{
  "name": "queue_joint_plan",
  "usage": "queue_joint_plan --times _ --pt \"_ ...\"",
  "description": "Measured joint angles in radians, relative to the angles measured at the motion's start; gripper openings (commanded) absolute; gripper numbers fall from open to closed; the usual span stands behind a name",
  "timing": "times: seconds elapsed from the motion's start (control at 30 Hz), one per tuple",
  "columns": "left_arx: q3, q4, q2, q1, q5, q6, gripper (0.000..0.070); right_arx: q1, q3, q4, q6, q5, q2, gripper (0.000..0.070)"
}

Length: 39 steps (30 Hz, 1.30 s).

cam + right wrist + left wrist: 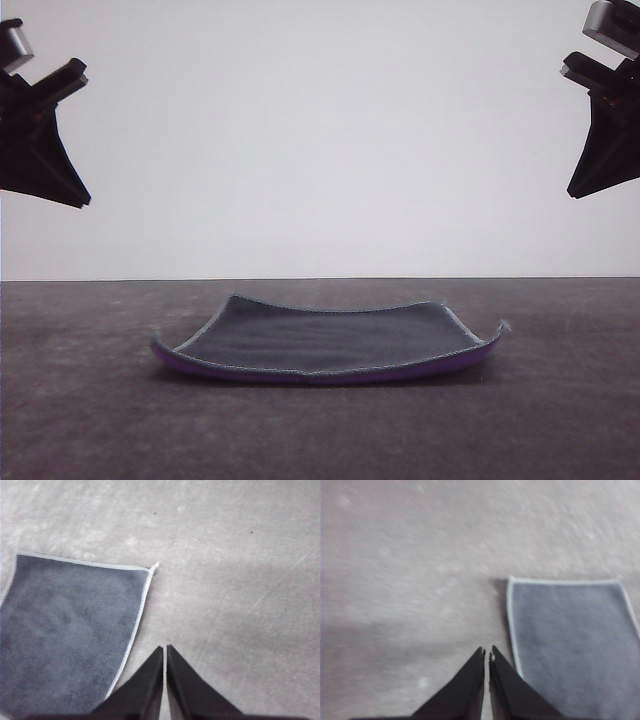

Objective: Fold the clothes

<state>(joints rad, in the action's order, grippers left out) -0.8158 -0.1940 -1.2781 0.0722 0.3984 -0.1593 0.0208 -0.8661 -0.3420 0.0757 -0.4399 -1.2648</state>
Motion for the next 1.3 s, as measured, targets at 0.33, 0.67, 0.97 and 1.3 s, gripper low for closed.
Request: queue_joint_plan --times 0.33,0.67,0.97,1.3 --pt "0.0 0.002 0.0 0.012 0.027 0.003 0.0327 0.0 0.0 -0.001 -0.001 -0.01 0.0 0.0232" --pt "0.0 0.002 0.0 0.012 0.031 0.007 0.0394 0.0 0.0 -0.005 -0.001 -0.012 0.0 0.0374" --pt "0.0 0.041 -0.014 0.03 0.068 -0.002 0.0388 0.0 0.0 0.032 0.002 -0.051 -0.02 0.0374" --pt "-0.133 0.116 -0.288 0.08 0.157 -0.061 0.0389 0.017 -0.027 0.17 0.067 -0.21 -0.255 0.0374"
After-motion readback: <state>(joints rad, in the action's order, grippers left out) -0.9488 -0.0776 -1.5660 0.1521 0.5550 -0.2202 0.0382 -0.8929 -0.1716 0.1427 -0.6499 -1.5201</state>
